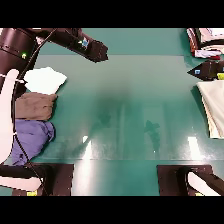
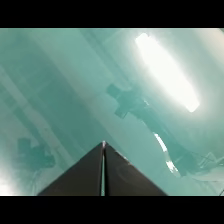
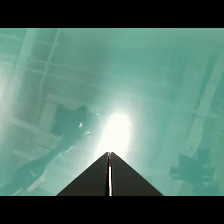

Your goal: Fold the shirts.

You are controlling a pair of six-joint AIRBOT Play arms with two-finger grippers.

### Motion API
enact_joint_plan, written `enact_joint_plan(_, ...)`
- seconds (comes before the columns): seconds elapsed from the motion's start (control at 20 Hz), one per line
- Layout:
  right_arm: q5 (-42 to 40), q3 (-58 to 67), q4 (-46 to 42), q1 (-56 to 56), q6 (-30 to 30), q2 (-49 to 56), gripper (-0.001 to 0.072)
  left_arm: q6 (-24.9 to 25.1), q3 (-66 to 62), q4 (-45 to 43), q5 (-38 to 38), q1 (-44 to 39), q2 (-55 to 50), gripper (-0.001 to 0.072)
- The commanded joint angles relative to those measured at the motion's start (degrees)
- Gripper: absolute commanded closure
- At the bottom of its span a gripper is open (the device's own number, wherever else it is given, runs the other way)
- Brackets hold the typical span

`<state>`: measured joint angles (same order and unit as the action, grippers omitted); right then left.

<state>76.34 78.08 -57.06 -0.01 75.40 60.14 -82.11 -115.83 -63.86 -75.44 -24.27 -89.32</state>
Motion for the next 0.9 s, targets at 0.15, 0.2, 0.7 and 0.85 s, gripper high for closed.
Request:
enact_joint_plan(0.15,0.2,0.1,0.1,0.2,0.0,0.0,0.0696,0.0,0.0,0.0,0.0,0.0,0.0,0.0683)
enact_joint_plan(0.2,0.2,0.1,0.1,0.2,0.0,0.0,0.0696,0.0,0.0,0.0,0.0,0.0,0.0,0.0683)
enact_joint_plan(0.7,2.3,0.1,0.0,0.2,0.1,0.0,0.0696,1.4,0.0,-0.9,2.5,0.0,0.0,0.0682)
enact_joint_plan(0.85,2.3,0.1,0.1,0.2,0.1,0.0,0.0696,-0.4,0.4,-18.8,0.6,0.1,0.0,0.0139)
